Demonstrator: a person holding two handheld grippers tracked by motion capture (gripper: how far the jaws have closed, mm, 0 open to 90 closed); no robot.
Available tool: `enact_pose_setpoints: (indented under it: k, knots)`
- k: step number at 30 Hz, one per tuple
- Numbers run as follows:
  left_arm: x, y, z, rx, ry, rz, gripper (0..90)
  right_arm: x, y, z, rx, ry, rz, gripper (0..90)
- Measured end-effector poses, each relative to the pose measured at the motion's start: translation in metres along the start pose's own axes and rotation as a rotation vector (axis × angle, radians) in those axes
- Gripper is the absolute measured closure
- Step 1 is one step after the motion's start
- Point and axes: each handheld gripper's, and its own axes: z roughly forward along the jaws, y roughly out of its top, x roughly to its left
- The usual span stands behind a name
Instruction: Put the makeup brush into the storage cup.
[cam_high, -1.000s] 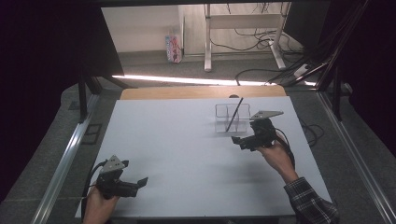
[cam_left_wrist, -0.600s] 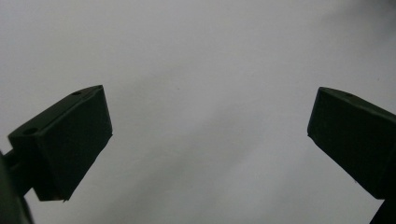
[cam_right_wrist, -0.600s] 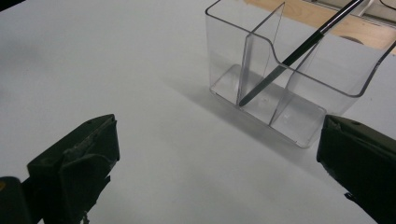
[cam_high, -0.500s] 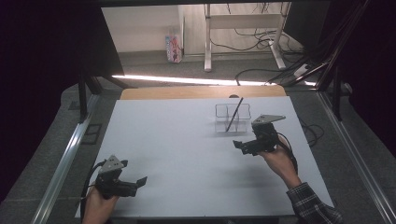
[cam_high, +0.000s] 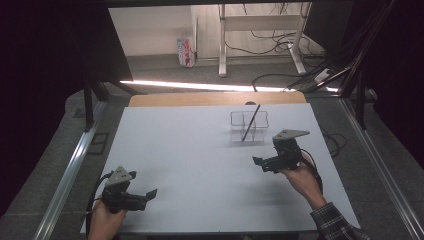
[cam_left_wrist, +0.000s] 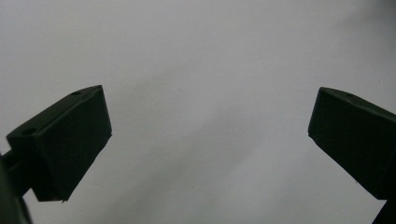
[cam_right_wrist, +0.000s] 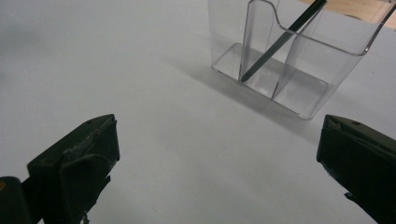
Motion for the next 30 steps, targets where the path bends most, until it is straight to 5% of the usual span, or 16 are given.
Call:
enact_pose_setpoints:
  k: [30]
  knots:
    - [0.0, 0.0, 0.0, 0.0, -0.021, -0.011, 0.0, 0.008, -0.029, -0.023, 0.016, -0.003, 0.003, 0.0]
